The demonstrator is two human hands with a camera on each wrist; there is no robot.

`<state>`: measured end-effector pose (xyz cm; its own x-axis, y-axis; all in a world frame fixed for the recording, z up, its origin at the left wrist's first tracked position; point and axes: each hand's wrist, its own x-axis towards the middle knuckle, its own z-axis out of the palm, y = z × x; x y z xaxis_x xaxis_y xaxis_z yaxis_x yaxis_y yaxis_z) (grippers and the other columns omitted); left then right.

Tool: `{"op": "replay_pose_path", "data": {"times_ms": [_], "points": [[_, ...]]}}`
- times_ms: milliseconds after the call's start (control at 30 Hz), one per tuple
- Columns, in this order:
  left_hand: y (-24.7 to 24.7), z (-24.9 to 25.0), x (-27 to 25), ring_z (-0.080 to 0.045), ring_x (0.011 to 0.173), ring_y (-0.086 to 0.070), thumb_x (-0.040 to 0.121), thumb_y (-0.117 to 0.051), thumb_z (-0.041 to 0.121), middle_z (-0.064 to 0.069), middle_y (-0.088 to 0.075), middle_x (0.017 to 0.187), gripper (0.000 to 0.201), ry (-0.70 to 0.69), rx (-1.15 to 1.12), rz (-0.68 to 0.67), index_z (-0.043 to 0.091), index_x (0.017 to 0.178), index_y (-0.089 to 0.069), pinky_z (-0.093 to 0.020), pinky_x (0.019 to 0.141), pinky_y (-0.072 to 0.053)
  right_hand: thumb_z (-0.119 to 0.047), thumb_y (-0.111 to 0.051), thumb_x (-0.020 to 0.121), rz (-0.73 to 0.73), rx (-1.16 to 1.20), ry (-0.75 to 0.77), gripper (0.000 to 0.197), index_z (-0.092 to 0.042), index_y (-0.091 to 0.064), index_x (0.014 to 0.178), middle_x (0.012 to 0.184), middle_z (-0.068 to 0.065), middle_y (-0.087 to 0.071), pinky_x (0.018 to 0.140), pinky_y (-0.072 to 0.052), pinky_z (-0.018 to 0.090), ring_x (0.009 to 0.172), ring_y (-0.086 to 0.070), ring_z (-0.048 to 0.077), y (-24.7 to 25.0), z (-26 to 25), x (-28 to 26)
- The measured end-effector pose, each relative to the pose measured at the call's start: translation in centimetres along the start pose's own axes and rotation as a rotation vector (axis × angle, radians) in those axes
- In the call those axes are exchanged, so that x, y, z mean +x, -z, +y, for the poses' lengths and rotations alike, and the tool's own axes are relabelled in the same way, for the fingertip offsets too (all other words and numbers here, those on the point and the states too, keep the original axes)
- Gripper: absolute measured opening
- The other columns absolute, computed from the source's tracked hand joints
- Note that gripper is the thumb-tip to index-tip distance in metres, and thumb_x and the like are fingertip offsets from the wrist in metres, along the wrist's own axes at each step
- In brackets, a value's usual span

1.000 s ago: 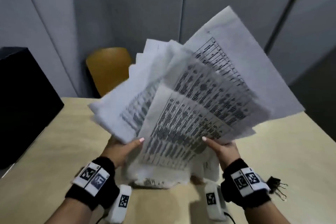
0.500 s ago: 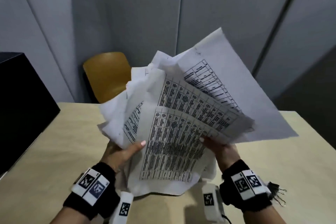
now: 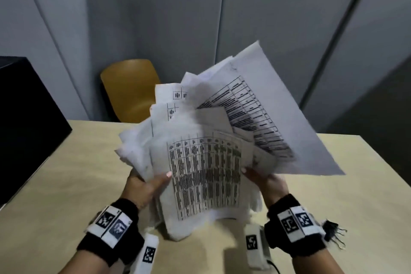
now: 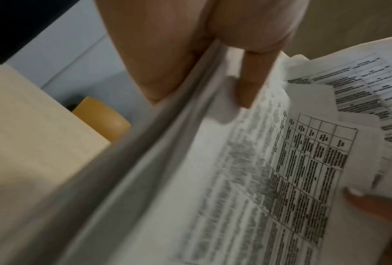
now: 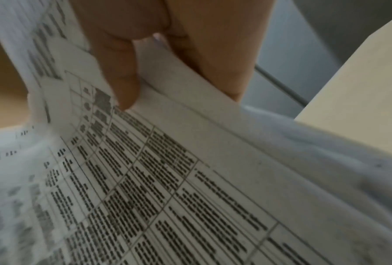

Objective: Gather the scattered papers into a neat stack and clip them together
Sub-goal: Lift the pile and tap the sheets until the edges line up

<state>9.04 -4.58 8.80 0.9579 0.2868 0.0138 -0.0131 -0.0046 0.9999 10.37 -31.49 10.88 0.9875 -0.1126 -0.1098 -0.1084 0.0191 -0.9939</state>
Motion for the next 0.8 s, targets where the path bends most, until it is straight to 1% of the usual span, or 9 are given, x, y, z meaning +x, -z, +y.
{"op": "replay_pose_path", "data": {"times_ms": [67, 167, 233, 300, 433, 533, 633, 700, 800], "points": [[-0.4, 0.0, 0.1, 0.003, 0.069, -0.067, 0.074, -0.071, -0.002, 0.019, -0.071, 0.067, 0.023, -0.014, -0.020, 0.052, 0.011, 0.092, -0.064, -0.033, 0.087, -0.049, -0.008, -0.067, 0.080, 0.012, 0.021, 0.013, 0.039, -0.007, -0.057, 0.118, 0.112, 0.000, -0.058, 0.054, -0.041, -0.001, 0.093, -0.055, 0.010, -0.3, -0.4, -0.1], [0.3, 1.0, 1.0, -0.001, 0.080, -0.067, 0.065, -0.080, 0.005, 0.019, -0.072, 0.079, 0.032, -0.108, -0.092, 0.049, 0.017, 0.091, -0.066, -0.019, 0.077, -0.054, 0.000, -0.075, 0.069, -0.003, 0.135, 0.116, 0.042, -0.012, -0.061, 0.107, 0.085, -0.012, -0.070, 0.060, -0.048, 0.004, 0.070, -0.065, -0.010, -0.2, -2.3, -0.1], [1.5, 1.1, 1.4, 0.001, 0.083, -0.066, 0.055, -0.086, 0.014, 0.024, -0.072, 0.078, 0.042, -0.119, -0.108, -0.012, 0.021, 0.092, -0.066, -0.015, 0.074, -0.054, -0.024, -0.092, 0.042, -0.001, 0.227, 0.171, 0.055, -0.011, -0.070, 0.092, 0.076, -0.011, -0.075, 0.063, -0.053, 0.011, 0.073, -0.068, -0.002, 0.8, -2.0, 0.5], [2.4, 0.5, 1.4, -0.010, 0.095, -0.066, 0.038, -0.089, 0.037, 0.018, -0.073, 0.088, 0.060, -0.068, -0.088, -0.035, 0.021, 0.092, -0.069, -0.028, 0.085, -0.053, -0.040, -0.093, 0.020, 0.028, 0.310, 0.164, 0.075, -0.010, -0.073, 0.086, 0.080, -0.006, -0.076, 0.070, -0.056, 0.019, 0.082, -0.070, 0.009, 1.5, -1.1, 0.6], [0.7, -0.2, 0.2, -0.010, 0.084, -0.071, 0.036, -0.091, 0.027, 0.013, -0.075, 0.082, 0.056, -0.001, -0.085, -0.082, 0.018, 0.087, -0.068, -0.020, 0.073, -0.057, -0.021, -0.086, 0.055, 0.037, 0.111, 0.124, 0.064, -0.011, -0.062, 0.113, 0.102, -0.004, -0.071, 0.088, -0.048, 0.012, 0.095, -0.065, 0.010, 0.8, -0.2, -0.1], [-0.3, 0.5, 0.3, -0.020, 0.086, -0.065, 0.068, -0.077, 0.002, 0.004, -0.071, 0.086, 0.025, -0.015, -0.033, 0.071, 0.013, 0.086, -0.064, -0.016, 0.072, -0.054, -0.001, -0.073, 0.071, 0.095, 0.140, 0.119, 0.040, -0.002, -0.063, 0.109, 0.092, 0.000, -0.073, 0.069, -0.050, 0.003, 0.100, -0.065, 0.016, 0.8, -0.6, 0.5], [0.6, 0.8, 0.9, -0.004, 0.077, -0.062, 0.072, -0.073, 0.001, 0.019, -0.071, 0.065, 0.024, -0.046, -0.047, 0.063, 0.022, 0.078, -0.064, -0.012, 0.063, -0.050, 0.005, -0.070, 0.072, 0.093, 0.181, 0.096, 0.032, 0.000, -0.063, 0.102, 0.057, -0.019, -0.068, 0.054, -0.044, -0.001, 0.062, -0.063, -0.013, 1.8, -1.4, 0.8], [1.3, 0.7, 0.6, 0.003, 0.077, -0.064, 0.056, -0.085, 0.011, 0.015, -0.073, 0.077, 0.035, -0.039, -0.046, -0.029, 0.022, 0.083, -0.066, -0.012, 0.069, -0.053, 0.000, -0.076, 0.067, 0.075, 0.219, 0.116, 0.036, 0.005, -0.065, 0.101, 0.059, -0.016, -0.070, 0.055, -0.046, 0.001, 0.058, -0.063, -0.012, 2.4, -1.4, 0.6], [1.8, -0.1, 0.0, -0.003, 0.081, -0.070, 0.020, -0.091, 0.040, 0.010, -0.076, 0.083, 0.076, 0.033, -0.055, -0.163, 0.017, 0.089, -0.069, -0.018, 0.074, -0.056, -0.037, -0.091, 0.032, 0.020, 0.169, 0.118, 0.058, -0.010, -0.074, 0.081, 0.069, -0.010, -0.075, 0.062, -0.053, 0.012, 0.070, -0.069, 0.001, 2.6, -0.3, 0.4]]}}
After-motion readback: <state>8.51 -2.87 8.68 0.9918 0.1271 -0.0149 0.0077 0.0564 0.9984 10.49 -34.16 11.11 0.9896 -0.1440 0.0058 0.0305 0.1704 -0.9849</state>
